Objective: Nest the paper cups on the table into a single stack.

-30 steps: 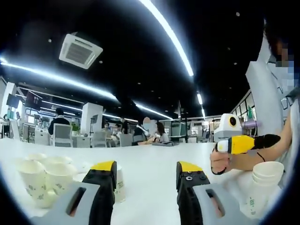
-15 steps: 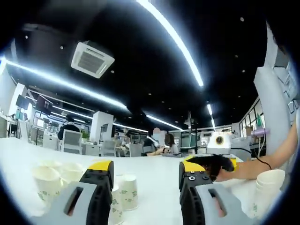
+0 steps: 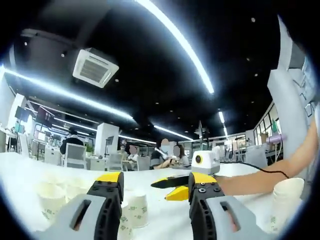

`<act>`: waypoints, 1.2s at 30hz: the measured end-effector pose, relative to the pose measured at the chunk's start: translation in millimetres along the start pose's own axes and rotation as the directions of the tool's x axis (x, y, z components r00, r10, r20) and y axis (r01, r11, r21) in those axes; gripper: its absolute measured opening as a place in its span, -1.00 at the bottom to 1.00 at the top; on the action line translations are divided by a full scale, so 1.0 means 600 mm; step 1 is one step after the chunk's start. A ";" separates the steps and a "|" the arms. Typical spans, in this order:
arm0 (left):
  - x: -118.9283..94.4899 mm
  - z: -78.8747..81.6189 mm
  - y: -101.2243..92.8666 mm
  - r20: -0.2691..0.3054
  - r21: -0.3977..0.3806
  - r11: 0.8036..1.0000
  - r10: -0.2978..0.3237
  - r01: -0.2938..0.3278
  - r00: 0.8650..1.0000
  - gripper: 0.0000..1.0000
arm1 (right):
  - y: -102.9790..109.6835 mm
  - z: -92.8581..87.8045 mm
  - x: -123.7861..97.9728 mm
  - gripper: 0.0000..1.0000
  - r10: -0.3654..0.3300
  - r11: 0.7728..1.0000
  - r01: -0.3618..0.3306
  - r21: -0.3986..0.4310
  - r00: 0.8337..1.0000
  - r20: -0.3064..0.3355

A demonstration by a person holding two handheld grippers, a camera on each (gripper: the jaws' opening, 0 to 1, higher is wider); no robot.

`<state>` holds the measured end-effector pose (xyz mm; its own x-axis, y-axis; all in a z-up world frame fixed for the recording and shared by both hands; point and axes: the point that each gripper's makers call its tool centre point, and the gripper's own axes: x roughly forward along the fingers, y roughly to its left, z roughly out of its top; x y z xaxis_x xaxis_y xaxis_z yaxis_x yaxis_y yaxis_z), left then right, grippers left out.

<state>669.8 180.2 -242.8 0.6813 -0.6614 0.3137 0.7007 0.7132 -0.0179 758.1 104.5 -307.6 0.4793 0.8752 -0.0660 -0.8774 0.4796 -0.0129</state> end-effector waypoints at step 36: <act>0.000 -0.022 -0.005 -0.061 -0.081 0.996 -0.033 0.028 0.998 -0.61 | -0.004 -0.017 0.062 -0.20 -0.026 0.995 0.016 -0.103 0.995 -0.099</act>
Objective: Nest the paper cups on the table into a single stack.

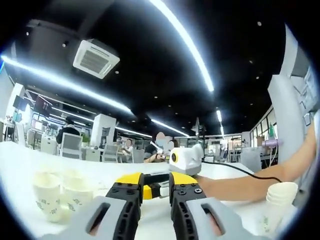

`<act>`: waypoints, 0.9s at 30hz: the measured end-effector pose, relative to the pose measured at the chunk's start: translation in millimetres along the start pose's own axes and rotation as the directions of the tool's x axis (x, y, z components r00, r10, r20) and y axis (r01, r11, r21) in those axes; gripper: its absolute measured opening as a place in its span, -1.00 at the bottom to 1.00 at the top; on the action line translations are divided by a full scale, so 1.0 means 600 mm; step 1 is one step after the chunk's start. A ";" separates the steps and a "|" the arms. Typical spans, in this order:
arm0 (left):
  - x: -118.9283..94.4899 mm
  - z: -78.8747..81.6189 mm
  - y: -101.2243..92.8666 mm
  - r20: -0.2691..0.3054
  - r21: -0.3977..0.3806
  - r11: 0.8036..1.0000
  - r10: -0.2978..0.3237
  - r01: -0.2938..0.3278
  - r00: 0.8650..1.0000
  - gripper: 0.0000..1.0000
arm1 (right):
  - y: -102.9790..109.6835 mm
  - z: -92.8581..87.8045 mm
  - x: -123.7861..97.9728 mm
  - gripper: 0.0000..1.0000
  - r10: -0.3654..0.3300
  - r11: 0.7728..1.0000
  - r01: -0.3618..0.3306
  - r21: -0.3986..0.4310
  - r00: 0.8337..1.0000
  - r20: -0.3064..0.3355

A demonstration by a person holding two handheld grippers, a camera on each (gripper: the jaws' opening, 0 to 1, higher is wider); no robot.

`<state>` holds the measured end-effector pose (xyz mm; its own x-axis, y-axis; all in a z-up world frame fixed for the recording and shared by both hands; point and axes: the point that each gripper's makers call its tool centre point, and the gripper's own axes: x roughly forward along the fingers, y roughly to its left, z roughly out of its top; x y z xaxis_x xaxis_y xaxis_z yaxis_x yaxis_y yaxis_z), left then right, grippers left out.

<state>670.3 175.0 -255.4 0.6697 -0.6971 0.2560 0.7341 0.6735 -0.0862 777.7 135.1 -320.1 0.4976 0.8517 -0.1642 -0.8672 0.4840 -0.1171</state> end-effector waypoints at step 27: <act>-0.002 -0.015 -0.011 -0.028 -0.016 1.000 -0.003 0.002 1.000 -0.13 | 0.161 0.021 -0.168 -0.21 0.230 0.973 -0.228 -0.041 0.972 0.046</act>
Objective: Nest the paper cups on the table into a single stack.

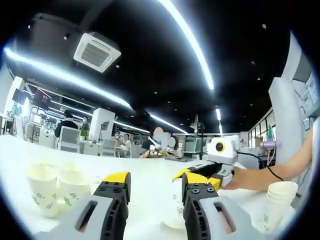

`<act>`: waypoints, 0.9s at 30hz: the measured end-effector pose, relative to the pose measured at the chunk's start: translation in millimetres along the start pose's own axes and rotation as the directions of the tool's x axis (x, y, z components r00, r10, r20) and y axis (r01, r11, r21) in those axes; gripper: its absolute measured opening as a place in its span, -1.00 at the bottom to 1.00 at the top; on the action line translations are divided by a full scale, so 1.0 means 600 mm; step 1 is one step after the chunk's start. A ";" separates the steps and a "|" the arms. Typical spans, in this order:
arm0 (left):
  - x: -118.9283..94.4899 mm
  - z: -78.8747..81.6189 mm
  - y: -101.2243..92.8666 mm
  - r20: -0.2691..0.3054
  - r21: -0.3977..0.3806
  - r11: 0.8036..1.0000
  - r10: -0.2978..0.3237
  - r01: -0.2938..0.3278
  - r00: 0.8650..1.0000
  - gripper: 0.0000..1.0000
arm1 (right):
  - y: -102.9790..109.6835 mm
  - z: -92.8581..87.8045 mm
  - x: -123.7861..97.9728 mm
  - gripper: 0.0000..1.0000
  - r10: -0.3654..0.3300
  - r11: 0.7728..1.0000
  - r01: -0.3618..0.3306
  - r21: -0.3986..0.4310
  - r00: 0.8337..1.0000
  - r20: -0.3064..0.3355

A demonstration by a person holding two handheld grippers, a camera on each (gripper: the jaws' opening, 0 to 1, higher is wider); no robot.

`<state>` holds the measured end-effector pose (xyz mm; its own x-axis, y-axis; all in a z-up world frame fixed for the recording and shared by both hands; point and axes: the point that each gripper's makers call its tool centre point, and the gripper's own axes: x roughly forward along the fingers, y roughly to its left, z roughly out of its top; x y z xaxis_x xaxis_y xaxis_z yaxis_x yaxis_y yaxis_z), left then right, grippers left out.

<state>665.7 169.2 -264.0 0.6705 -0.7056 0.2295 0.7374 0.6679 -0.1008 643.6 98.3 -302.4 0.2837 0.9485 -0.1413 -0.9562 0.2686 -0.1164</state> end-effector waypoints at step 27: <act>-0.033 0.051 0.084 0.097 0.085 0.975 0.198 -0.206 0.975 -0.21 | -0.112 -0.049 -0.055 -0.21 -0.210 0.978 0.210 0.007 0.978 -0.012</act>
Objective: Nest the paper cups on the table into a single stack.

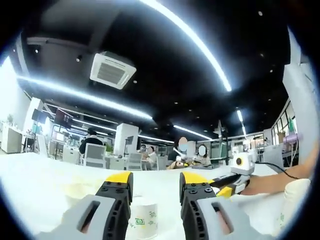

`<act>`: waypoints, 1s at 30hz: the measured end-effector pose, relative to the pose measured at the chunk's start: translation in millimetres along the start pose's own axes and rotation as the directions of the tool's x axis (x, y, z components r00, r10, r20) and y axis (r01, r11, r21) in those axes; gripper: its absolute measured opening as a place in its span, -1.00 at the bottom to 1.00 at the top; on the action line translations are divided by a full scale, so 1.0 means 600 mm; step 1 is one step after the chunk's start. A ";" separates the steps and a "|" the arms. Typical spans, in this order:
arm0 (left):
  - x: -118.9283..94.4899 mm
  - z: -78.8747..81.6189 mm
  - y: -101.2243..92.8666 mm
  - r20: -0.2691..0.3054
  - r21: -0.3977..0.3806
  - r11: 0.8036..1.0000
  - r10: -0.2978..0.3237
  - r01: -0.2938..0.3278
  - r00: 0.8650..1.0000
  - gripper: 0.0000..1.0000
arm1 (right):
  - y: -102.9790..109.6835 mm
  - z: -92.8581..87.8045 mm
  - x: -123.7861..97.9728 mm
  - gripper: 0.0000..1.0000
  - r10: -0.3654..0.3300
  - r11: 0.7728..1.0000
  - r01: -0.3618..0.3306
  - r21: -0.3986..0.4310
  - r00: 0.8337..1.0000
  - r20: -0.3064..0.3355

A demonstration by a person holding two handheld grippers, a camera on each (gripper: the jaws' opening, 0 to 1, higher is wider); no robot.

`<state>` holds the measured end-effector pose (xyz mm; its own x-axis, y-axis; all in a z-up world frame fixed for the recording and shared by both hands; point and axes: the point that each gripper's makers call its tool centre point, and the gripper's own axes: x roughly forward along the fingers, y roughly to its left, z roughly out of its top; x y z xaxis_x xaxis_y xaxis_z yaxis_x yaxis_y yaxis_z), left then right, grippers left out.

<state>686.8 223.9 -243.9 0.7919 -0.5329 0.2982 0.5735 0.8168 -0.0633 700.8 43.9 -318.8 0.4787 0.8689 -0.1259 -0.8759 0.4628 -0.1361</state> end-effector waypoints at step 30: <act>0.002 -0.007 -0.023 -0.021 -0.009 0.999 -0.046 0.045 0.999 -0.25 | -0.188 -0.038 -0.095 -0.20 -0.310 0.950 0.311 0.017 0.950 -0.051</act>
<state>680.7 211.1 -246.5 0.7692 -0.5741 0.2806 0.6107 0.7898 -0.0581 773.5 -62.0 -318.9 0.7287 0.6729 -0.1272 -0.6847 0.7129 -0.1515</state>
